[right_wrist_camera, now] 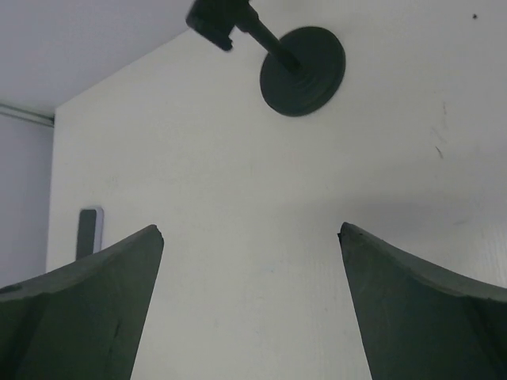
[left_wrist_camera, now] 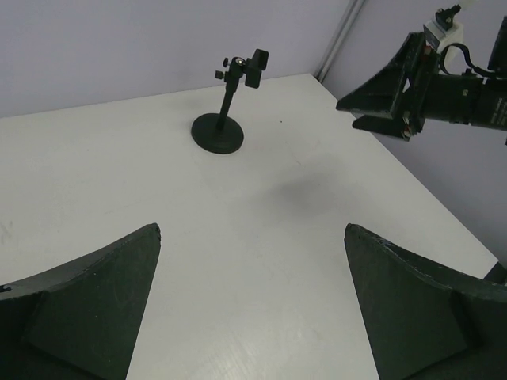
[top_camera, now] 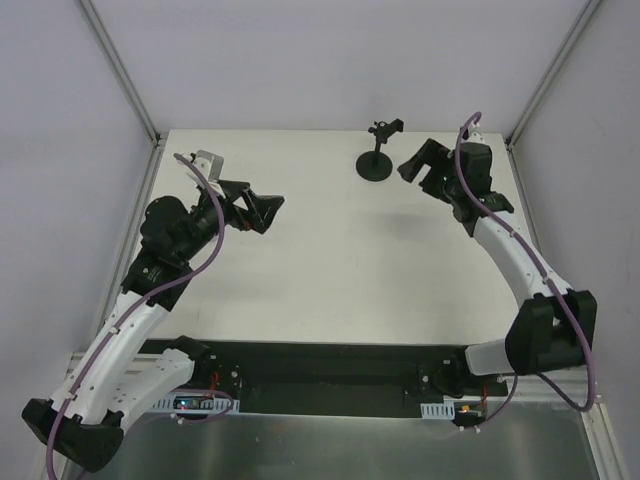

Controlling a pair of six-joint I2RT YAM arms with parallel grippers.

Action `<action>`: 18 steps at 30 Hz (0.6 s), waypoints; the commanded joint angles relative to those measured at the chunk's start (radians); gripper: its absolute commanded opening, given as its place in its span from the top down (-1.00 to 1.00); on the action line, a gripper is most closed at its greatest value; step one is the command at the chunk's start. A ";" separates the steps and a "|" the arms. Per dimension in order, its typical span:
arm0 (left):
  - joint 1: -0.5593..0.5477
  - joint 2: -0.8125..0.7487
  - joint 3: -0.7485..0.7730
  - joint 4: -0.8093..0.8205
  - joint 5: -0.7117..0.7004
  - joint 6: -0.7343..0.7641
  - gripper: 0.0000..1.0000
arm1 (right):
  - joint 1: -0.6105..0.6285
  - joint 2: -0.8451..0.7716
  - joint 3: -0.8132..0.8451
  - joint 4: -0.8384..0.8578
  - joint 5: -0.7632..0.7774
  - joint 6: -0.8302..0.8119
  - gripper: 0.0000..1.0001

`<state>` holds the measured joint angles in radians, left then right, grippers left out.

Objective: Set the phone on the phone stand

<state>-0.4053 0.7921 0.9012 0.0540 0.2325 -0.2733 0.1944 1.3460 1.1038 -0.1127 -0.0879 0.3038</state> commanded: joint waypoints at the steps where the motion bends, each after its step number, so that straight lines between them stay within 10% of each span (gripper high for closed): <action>1: -0.001 0.039 0.047 0.009 0.050 0.003 -0.98 | -0.006 0.166 0.191 0.231 -0.033 0.167 -0.92; 18: -0.027 0.209 0.094 -0.034 0.140 0.011 -0.98 | -0.118 0.824 0.683 0.567 -0.375 0.633 -0.92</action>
<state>-0.4202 0.9756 0.9463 0.0124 0.3347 -0.2752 0.0967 2.1418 1.7157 0.3180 -0.3614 0.8383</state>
